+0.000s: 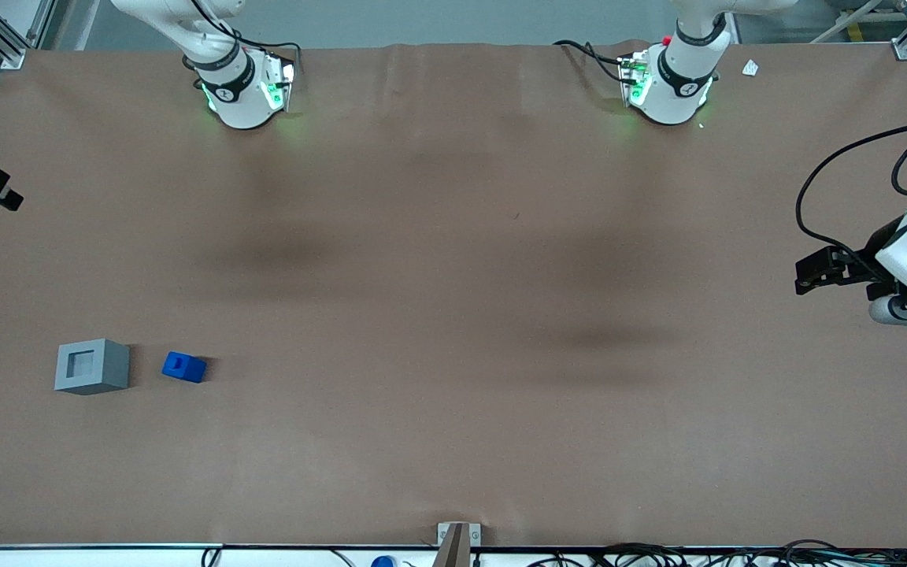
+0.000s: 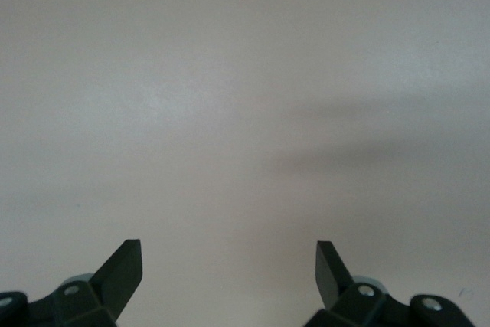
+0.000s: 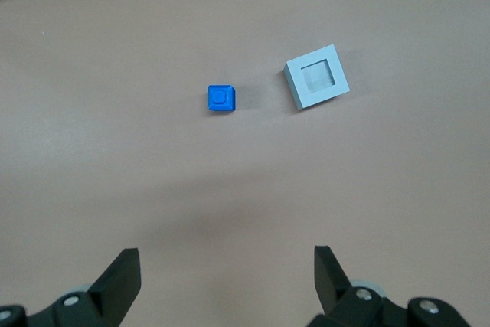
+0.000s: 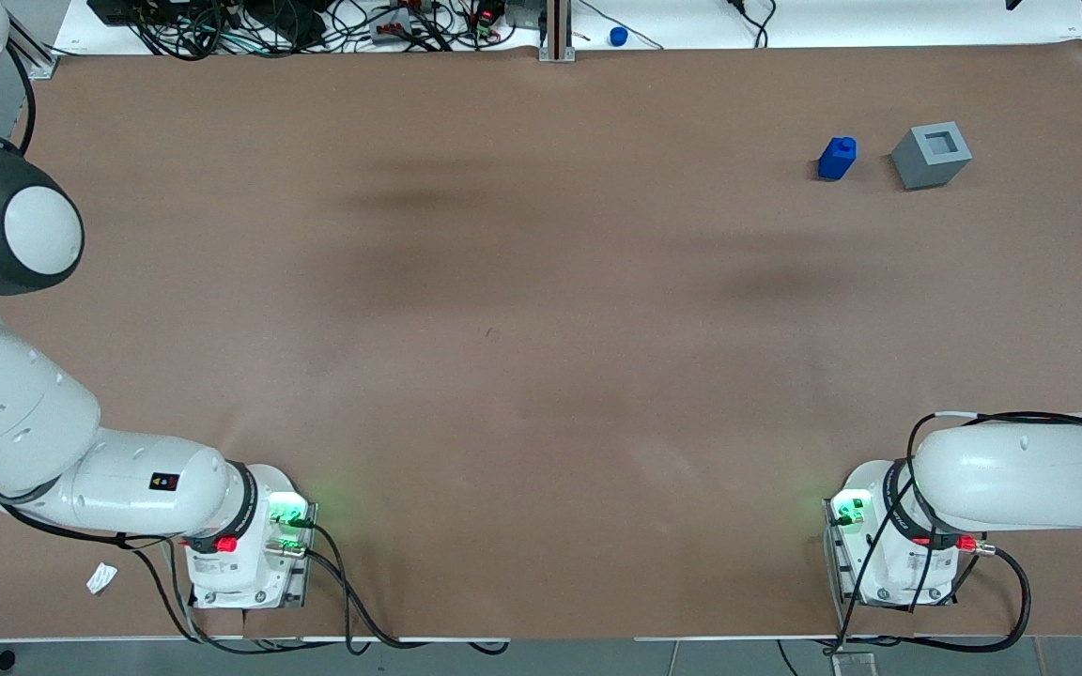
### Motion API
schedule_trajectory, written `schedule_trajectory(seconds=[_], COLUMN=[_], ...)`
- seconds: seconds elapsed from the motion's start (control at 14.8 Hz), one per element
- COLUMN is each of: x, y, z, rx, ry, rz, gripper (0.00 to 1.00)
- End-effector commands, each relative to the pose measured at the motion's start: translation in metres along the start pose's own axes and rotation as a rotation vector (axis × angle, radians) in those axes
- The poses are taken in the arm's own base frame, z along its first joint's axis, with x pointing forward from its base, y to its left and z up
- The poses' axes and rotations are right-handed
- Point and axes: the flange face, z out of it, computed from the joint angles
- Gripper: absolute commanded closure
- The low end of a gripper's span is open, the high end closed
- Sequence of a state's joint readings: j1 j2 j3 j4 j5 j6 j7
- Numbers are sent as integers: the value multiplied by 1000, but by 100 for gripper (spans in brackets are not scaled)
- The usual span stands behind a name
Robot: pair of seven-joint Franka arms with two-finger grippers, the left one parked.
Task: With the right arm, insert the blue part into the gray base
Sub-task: 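Move the open right gripper toward the small blue block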
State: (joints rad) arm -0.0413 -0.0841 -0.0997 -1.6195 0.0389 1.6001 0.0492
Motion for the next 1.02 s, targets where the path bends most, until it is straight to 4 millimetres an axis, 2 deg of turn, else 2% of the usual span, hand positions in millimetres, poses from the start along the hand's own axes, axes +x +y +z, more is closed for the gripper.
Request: schedule_trajectory(seconds=[0.0, 0.2, 0.34, 0.54, 0.68, 0.81, 0.95], x=[0, 2, 8, 30, 44, 60, 71], y=[1, 1, -3, -13, -20, -24, -38], z=[-3, -2, 15, 65, 112, 152, 188], rx=[-14, -13, -17, -20, -24, -28, -27], ry=[-3, -6, -33, -53, -55, -48, -56], rz=[4, 6, -5, -16, -27, -26, -36], gripper=[0, 0, 0, 0, 0, 0, 0])
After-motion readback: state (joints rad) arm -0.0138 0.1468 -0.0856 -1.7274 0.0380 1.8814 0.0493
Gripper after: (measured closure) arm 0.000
